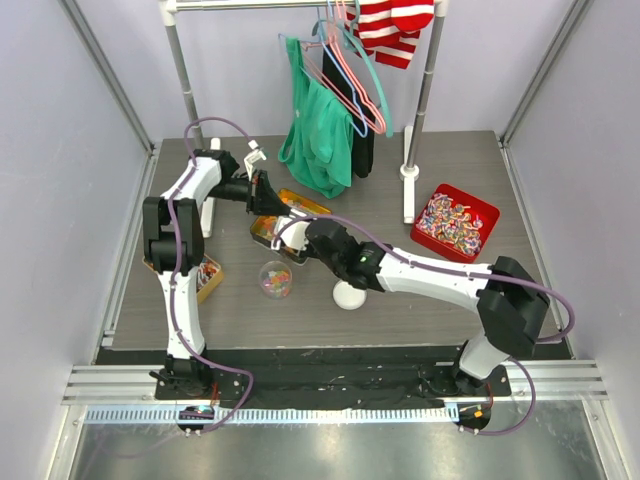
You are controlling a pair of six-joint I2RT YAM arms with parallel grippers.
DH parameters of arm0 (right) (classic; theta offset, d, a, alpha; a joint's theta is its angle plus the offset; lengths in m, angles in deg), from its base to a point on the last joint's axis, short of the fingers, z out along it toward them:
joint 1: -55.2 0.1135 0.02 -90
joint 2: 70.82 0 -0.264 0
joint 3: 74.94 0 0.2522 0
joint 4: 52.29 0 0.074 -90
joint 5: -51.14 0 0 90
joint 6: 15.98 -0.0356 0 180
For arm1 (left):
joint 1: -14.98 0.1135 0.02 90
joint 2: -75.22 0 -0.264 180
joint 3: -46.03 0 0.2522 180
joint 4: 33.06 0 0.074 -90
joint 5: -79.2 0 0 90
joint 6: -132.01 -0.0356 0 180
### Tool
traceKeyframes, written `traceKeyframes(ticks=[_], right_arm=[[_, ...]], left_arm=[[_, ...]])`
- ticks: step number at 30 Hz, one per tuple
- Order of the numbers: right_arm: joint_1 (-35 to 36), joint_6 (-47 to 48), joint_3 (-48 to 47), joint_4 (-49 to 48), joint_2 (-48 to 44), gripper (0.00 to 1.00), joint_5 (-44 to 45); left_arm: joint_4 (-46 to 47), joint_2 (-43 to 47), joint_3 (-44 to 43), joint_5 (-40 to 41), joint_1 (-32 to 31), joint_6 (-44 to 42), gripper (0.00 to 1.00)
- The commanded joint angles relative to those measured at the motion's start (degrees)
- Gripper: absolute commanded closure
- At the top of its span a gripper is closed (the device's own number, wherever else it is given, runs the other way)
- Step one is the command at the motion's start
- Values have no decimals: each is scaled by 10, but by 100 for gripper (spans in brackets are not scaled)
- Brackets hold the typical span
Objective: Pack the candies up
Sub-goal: Adjust the spatula.
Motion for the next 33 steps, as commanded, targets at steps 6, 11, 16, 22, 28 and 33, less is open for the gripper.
traceKeyframes(ticks=[6,11,16,22,28,33], right_arm=[[-5,14,7,-76,29,60,18],[-4,21,10,-106,41,67,21],[-1,16,18,-122,28,79,16],[-1,15,22,-125,26,76,6],[10,15,26,-136,35,72,9],[13,15,29,-148,36,72,15]], left_arm=[[-190,21,-11,-17,4,-11,100],[-190,15,-11,-15,4,-12,100],[-190,6,-13,-12,-3,-11,100],[-190,-3,-18,-7,-15,-10,100],[-191,-6,-15,0,-26,-11,100],[-190,-13,-14,4,-35,-11,100]])
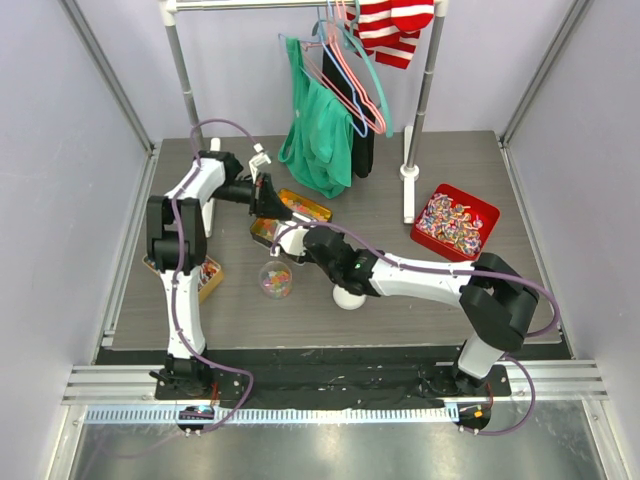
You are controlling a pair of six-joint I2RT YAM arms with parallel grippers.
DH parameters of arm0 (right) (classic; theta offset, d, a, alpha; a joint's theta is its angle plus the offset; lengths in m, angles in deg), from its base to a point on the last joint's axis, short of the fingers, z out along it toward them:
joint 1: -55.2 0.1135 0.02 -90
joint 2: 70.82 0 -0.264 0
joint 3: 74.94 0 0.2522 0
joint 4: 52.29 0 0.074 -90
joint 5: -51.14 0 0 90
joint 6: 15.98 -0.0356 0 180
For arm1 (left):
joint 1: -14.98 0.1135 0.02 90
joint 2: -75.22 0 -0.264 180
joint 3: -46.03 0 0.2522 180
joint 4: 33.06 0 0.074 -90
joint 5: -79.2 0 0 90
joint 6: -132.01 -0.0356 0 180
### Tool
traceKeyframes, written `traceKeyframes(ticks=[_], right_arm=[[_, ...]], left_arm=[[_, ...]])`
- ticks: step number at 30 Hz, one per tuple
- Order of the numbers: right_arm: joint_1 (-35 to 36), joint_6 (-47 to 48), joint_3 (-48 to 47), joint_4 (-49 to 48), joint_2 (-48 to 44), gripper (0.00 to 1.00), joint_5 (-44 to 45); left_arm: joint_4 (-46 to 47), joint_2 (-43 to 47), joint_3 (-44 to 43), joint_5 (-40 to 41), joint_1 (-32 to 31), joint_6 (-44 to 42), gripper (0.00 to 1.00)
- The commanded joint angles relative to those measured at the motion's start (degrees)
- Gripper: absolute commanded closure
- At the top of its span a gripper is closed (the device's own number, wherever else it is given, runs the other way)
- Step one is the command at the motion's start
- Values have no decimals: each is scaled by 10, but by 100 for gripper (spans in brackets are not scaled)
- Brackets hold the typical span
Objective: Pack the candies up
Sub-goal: Adjust the spatula.
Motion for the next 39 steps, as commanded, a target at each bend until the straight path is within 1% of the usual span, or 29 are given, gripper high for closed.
traceKeyframes(ticks=[1,3,4,5,12,14,15,17,20,21,24,26,27,31,39], right_arm=[[8,-4,-7,-71,-3,75,-9],[9,-4,-7,-71,-4,83,-8],[8,-5,-8,-72,-4,97,-8],[8,-7,-9,-72,-5,99,-5],[8,-16,-3,-74,-30,99,-9],[8,-23,-3,-70,-36,99,-13],[8,-24,-1,-67,-38,99,-16],[9,-24,-1,-64,-40,99,-16],[9,-22,1,-62,-38,99,-12],[8,-21,3,-62,-38,99,-12],[9,-21,7,-58,-39,99,-11],[8,-20,11,-57,-44,99,-10],[8,-18,14,-57,-45,99,-9],[6,-15,18,-57,-50,99,-5],[1,-14,23,-52,-57,99,-9]], left_arm=[[-191,-4,-14,-10,-25,-12,100],[-191,-6,-14,-10,-26,-11,100],[-191,-7,-15,-10,-28,-12,100],[-191,-8,-16,-10,-28,-11,100],[-191,-24,-24,-5,-28,-9,99],[-191,-32,-27,-5,-28,-5,98],[-191,-35,-29,-4,-29,-5,94],[-192,-36,-33,-3,-29,-3,93],[-191,-33,-33,-3,-28,-3,79],[-192,-32,-34,-7,-23,-1,73],[-191,-29,-39,-13,-8,3,58],[-192,-27,-45,-17,4,9,55],[-192,-23,-45,-20,18,10,50],[-192,-13,-55,-24,43,17,48],[-191,-5,-107,-12,56,54,46]])
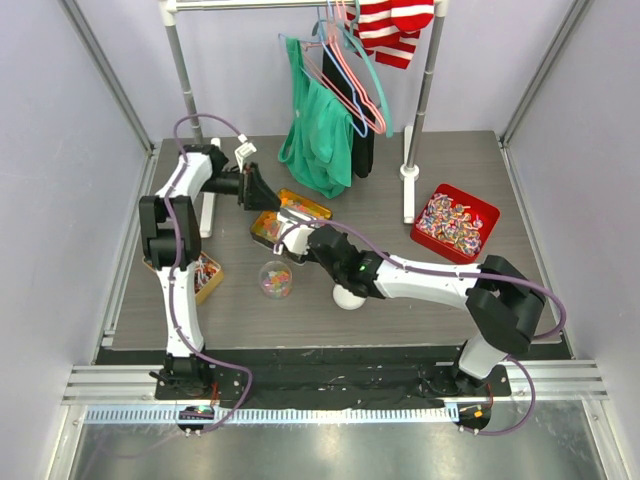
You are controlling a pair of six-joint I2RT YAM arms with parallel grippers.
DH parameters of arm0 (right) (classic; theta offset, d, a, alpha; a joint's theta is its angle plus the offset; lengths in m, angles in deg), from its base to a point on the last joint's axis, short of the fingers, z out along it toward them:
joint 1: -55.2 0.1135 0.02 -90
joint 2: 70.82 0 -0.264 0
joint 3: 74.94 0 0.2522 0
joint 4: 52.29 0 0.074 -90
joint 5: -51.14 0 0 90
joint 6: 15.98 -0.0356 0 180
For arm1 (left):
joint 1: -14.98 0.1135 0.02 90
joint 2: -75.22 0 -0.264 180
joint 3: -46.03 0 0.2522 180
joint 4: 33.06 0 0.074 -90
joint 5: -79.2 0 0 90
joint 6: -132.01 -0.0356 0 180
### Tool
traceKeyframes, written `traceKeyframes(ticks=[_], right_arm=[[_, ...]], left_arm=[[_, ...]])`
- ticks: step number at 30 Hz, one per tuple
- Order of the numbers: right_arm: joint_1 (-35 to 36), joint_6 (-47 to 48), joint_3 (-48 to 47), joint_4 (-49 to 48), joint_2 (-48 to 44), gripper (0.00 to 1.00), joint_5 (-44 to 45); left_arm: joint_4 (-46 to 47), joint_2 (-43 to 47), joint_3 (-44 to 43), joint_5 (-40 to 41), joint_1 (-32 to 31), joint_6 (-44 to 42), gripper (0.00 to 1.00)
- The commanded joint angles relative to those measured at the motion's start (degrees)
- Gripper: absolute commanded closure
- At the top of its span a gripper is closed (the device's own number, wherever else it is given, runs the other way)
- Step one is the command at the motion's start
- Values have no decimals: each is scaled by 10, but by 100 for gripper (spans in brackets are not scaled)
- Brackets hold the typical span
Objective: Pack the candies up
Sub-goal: Adjust the spatula, then pick up the storage box at the center of the board.
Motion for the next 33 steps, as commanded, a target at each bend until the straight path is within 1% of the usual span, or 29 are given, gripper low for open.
traceKeyframes(ticks=[1,7,8,9,10,11,12,13,14,15,16,17,19,20,26,28,33], right_arm=[[-1,3,3,-28,-39,99,-9],[-8,1,3,-28,-42,99,-8],[-7,1,2,-28,-43,99,-9],[-8,1,2,-28,-43,99,-8],[-9,1,2,-28,-43,99,-8],[-9,1,2,-28,-43,99,-9],[-10,1,2,-28,-42,99,-8],[-9,1,2,-28,-41,99,-7],[-10,1,2,-28,-41,99,-7],[-10,2,2,-28,-42,99,-6],[-10,3,2,-28,-41,99,-4],[-11,3,2,-29,-42,99,-4],[-12,6,3,-29,-46,99,-4],[-13,5,3,-29,-47,99,-3],[-13,7,2,-21,-54,99,-6],[-13,8,2,-19,-54,99,-7],[-13,12,2,-18,-54,99,-3]], left_arm=[[-169,26,-50,-5,7,21,46],[-154,18,-109,18,11,69,44],[-136,19,-117,22,11,85,43],[-108,31,-115,34,11,147,43],[-14,44,-106,44,11,191,42],[56,59,-66,57,11,244,41],[139,108,-32,75,11,322,40],[253,135,11,130,11,466,38],[434,162,102,160,11,531,28],[500,206,137,193,11,566,22],[522,215,161,230,10,579,18],[526,216,161,240,10,580,13],[522,215,160,275,10,580,7],[528,215,166,314,10,581,2],[547,205,223,451,3,538,0],[560,196,244,466,1,530,0],[574,172,261,514,-3,497,0]])
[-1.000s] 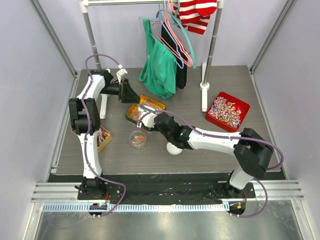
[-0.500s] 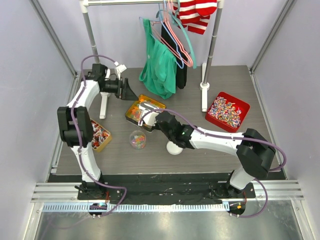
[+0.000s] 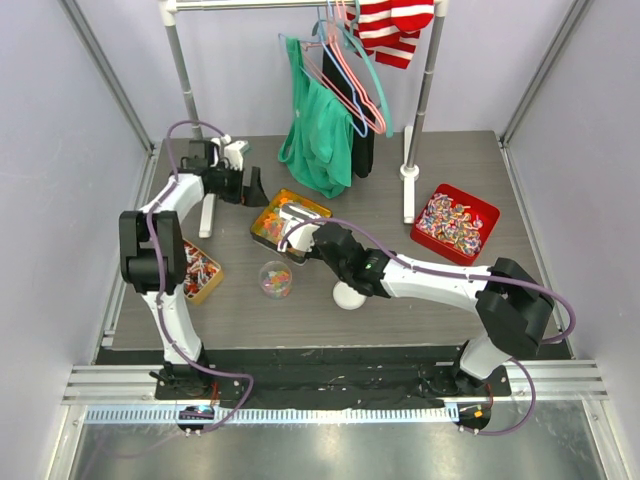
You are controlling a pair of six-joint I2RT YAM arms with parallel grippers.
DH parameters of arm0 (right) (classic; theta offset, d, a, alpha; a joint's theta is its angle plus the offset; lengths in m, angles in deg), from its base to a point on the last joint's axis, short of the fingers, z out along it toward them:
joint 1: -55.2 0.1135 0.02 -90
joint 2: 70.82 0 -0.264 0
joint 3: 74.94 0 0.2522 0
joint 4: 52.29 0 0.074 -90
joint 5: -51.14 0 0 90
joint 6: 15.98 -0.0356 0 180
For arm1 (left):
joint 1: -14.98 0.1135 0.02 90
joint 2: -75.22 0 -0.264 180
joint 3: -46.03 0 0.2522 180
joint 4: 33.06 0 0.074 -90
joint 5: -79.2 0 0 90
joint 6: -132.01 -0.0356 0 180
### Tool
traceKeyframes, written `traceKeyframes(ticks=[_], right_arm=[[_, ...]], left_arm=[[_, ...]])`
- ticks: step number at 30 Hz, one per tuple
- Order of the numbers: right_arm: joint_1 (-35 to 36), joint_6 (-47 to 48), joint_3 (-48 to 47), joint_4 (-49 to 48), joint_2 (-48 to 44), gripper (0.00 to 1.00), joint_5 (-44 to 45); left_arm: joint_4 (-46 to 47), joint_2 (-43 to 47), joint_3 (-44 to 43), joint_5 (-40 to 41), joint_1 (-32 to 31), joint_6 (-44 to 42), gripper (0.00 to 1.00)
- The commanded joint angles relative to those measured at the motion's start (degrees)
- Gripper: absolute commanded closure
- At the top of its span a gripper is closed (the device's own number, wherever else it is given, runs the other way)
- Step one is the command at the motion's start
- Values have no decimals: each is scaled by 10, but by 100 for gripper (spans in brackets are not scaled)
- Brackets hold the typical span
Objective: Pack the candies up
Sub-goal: Pick up the storage box at the center of the board.
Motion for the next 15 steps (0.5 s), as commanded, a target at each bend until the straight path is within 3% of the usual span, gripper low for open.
traceKeyframes(ticks=[1,8,15], right_arm=[[-2,4,-5,-23,-28,99,4],[-2,4,-7,-18,-21,99,4],[-1,4,-7,-13,-18,99,2]], left_arm=[[41,-19,8,75,-10,-38,0],[47,-32,13,160,-41,-88,1],[50,-43,10,222,-67,-123,12]])
